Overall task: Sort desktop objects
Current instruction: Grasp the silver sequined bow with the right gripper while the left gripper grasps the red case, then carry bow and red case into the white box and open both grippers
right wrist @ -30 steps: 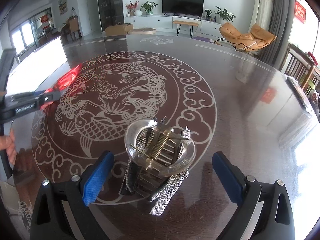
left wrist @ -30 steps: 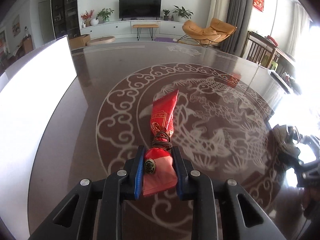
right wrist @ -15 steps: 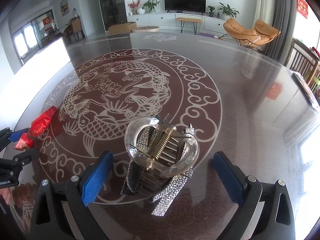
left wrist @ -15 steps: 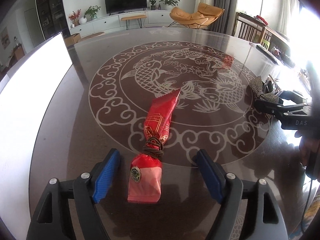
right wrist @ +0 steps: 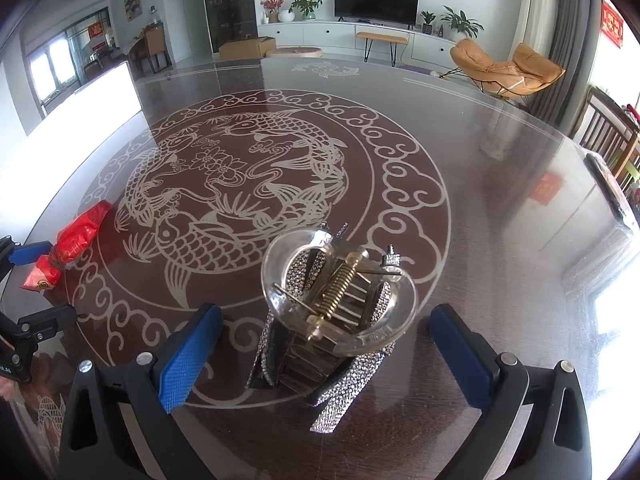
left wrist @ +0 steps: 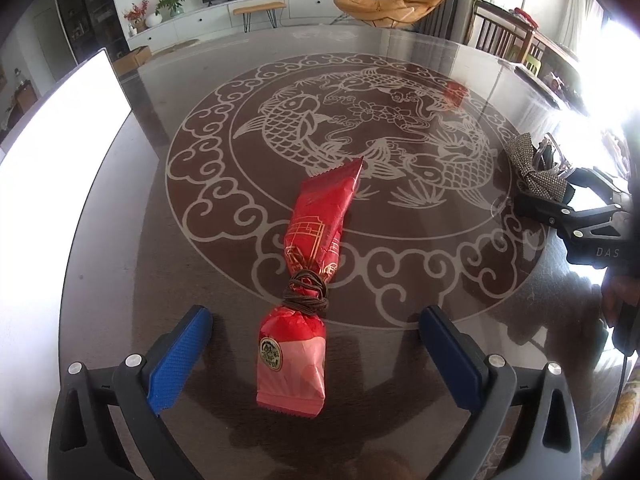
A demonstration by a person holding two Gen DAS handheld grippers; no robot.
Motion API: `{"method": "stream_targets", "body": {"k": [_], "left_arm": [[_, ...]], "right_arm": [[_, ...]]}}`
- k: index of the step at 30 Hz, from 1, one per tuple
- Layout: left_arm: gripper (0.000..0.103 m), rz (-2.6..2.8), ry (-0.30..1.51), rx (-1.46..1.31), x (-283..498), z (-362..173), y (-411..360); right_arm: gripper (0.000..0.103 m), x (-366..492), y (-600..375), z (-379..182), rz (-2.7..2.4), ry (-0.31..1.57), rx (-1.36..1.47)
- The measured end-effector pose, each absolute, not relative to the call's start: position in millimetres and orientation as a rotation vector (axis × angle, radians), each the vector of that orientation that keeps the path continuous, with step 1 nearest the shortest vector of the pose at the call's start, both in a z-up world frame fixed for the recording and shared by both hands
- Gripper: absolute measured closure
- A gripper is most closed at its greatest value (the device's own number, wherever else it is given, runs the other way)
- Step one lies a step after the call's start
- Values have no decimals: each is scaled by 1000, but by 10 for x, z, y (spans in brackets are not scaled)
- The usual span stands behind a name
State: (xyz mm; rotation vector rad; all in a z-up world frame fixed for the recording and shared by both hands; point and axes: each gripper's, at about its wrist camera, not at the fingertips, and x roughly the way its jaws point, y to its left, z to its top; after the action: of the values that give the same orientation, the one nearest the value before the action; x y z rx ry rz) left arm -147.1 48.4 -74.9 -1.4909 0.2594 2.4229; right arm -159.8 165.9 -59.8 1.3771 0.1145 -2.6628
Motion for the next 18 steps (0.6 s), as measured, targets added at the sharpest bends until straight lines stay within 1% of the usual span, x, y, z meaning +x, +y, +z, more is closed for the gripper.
{"method": "stream_targets", "body": {"k": [1,2,3,4,5,7,9,12,15,18], "left_arm": [[10,2417,274,-1473,-1465,-731,488],[20,2424,278,-1435,-1442,-702,487],[46,2433,280,-1401,-1415,-661,489],[75,2438,287,-1383,-1394,-631,495],[80,2429,278,-1379,-1384,-614,501],[80,2421,261,-1374,-1320,-588,471],[80,2438,197,-1336,-1187,-520,413],[80,2477,107,-1262,-958,-336,250],[80,2514,16,-1200,-780,-72,63],[80,2552,-108,-1114,-638,304,-232]], "right_arm": [[0,-1606,1656,-589,-2651,120,1397],[5,-1612,1657,-582,-2634,123,1430],[14,-1603,1657,-563,-2621,129,1456],[46,-1578,1655,-522,-2615,133,1452],[50,-1561,1653,-480,-2611,143,1448],[51,-1562,1654,-472,-2582,121,1471],[51,-1505,1647,-430,-2581,119,1457],[51,-1322,1635,-216,-2577,78,1386],[51,-1205,1508,7,-2551,133,1335],[51,-1205,1261,254,-2518,202,1285]]}}
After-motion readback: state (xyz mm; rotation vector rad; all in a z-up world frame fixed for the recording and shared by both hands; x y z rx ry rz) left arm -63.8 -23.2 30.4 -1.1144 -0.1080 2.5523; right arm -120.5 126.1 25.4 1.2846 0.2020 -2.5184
